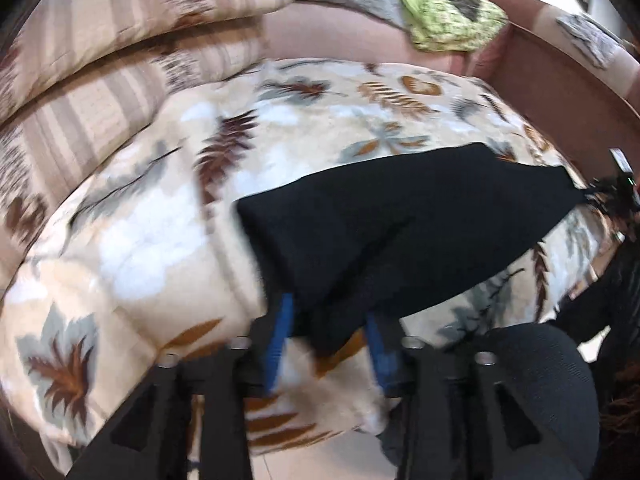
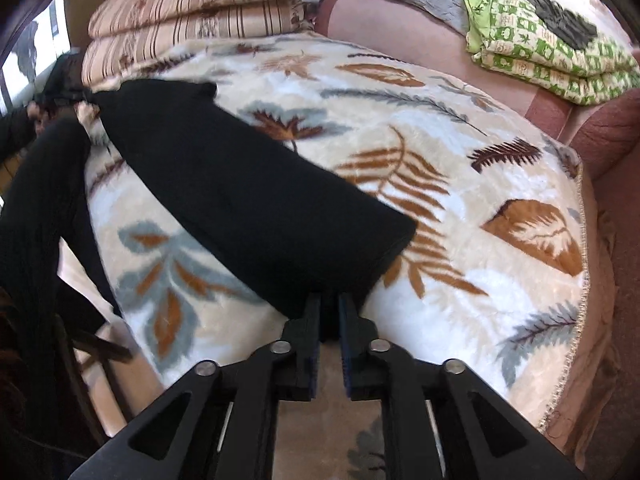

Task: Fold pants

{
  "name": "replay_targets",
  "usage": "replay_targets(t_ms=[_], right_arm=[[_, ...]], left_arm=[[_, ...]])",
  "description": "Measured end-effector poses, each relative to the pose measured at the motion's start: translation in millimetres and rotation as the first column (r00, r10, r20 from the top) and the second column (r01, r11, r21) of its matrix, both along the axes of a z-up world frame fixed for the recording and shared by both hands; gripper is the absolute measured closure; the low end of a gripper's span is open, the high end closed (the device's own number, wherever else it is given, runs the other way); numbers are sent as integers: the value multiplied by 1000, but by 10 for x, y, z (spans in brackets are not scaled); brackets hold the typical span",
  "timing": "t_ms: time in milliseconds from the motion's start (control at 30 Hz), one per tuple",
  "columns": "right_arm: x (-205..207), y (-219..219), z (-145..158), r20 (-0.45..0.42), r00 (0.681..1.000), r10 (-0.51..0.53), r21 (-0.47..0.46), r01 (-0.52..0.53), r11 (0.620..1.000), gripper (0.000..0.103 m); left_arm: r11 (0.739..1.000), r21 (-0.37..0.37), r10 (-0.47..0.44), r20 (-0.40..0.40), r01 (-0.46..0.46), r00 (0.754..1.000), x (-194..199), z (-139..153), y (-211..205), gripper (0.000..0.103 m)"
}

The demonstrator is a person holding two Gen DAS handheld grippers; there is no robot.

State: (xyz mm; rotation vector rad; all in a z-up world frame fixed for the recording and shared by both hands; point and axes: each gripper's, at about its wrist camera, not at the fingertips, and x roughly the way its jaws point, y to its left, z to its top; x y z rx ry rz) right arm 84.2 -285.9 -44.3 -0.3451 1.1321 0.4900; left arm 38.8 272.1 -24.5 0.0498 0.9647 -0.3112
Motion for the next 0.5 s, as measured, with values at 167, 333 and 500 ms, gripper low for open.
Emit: replay_targets(t_ms=[167,333,500], right_arm=[[-90,-196,5,30,996,-89,-104,91,990,61],[-20,-394,388,156,965,-209,40,206,978,61],[56,-198,599,211,963,-168,154,137,978,61]], left_arm=[[994,-75,82,42,-79,996,-139,267,87,59],[987,-159,-18,118,37,993,-77,606,-336,59],[965,-195,-127,229,173,965,-140,1011,-743,59]])
